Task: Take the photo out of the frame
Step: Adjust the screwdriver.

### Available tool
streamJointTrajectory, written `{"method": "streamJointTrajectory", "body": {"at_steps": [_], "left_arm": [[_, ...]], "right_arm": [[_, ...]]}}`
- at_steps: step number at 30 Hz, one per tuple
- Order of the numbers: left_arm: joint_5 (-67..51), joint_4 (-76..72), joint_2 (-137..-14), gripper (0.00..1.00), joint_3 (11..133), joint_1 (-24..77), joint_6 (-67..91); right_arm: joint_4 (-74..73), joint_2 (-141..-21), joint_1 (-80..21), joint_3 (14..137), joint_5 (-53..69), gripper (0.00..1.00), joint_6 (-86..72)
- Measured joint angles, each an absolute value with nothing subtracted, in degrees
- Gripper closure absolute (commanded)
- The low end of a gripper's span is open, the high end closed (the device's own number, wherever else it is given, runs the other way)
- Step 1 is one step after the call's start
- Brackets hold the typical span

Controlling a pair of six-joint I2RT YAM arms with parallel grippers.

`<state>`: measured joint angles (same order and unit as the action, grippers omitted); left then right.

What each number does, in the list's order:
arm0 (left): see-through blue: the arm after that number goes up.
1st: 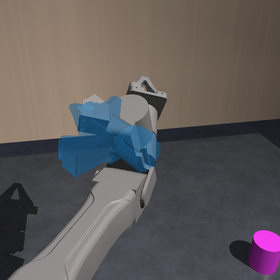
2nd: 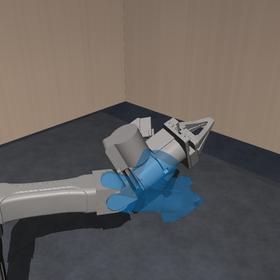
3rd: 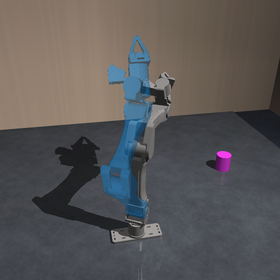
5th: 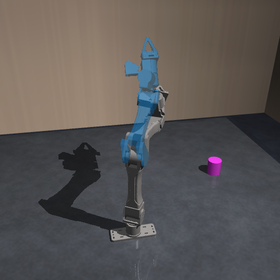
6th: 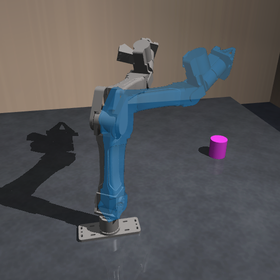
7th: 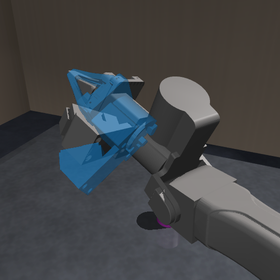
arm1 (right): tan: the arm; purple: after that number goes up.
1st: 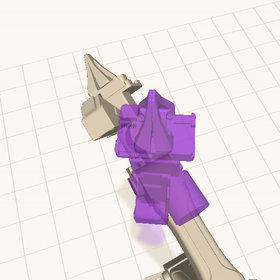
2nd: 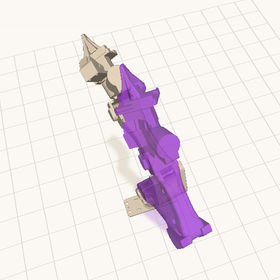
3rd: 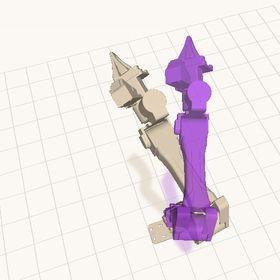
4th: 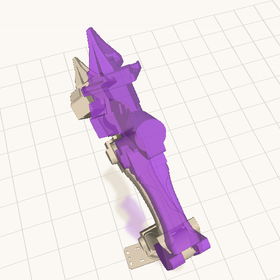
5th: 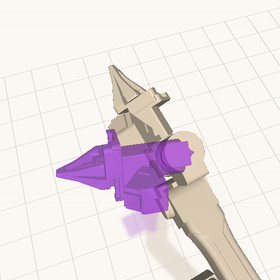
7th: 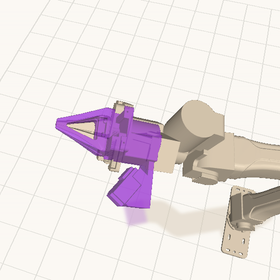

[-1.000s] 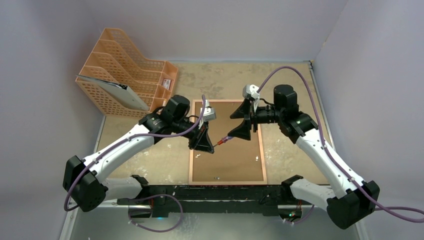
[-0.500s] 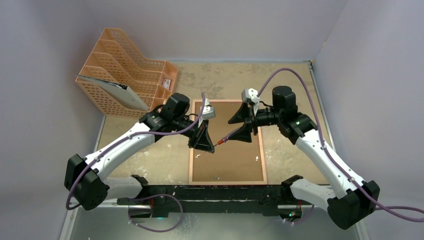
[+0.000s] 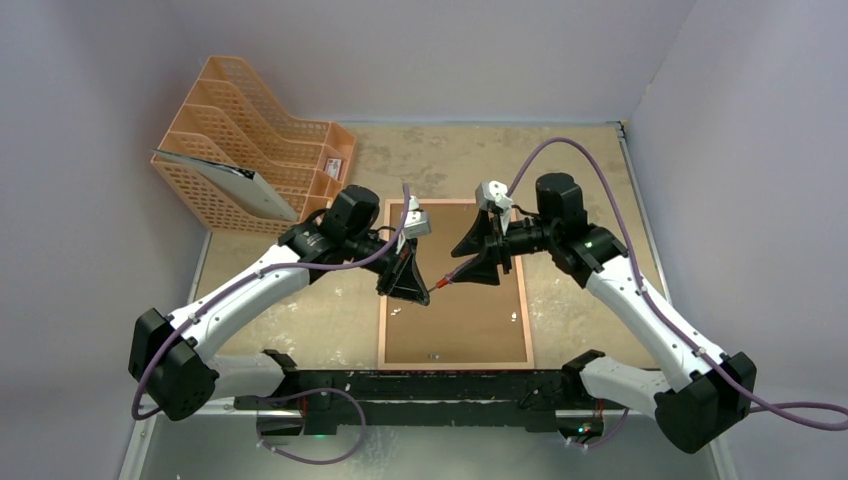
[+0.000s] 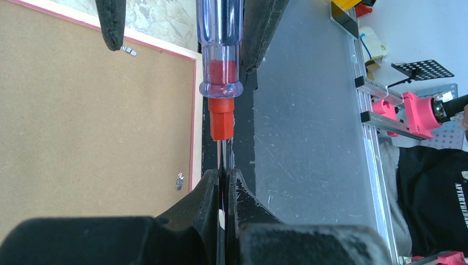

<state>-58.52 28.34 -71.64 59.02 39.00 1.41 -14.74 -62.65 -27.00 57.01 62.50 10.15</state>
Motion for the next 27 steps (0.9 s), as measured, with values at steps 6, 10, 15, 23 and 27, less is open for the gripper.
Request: {"method": "streamJointTrajectory", "body": {"at_steps": [6,10,15,23,27], "left_arm": [[-58.5,28.3,-71.6,1.0,59.0,38.9,1.4],[-58.5,28.3,-71.7,1.0,59.1,38.6,1.4],[-58.5,28.4,-71.8,1.0,59.7,38.6,1.3],[-58.4,28.5,-72.2,1.0,59.8,38.0,0.7],[-58.2,28.9,-72.2,0.77,59.9,38.0,-0.3]], "right_arm": [[-14.7,-62.7,-27.4,56.8,62.6,0.4,10.1],[-14.7,-62.7,-27.7,56.7,62.6,0.45,10.1],[-14.7,-62.9,-27.9,56.7,62.6,0.51,10.1],[-14.8,-63.3,-28.3,56.7,64.0,0.97,9.5],[-14.5,-63.2,-28.3,56.5,64.1,1.0,8.8]]}}
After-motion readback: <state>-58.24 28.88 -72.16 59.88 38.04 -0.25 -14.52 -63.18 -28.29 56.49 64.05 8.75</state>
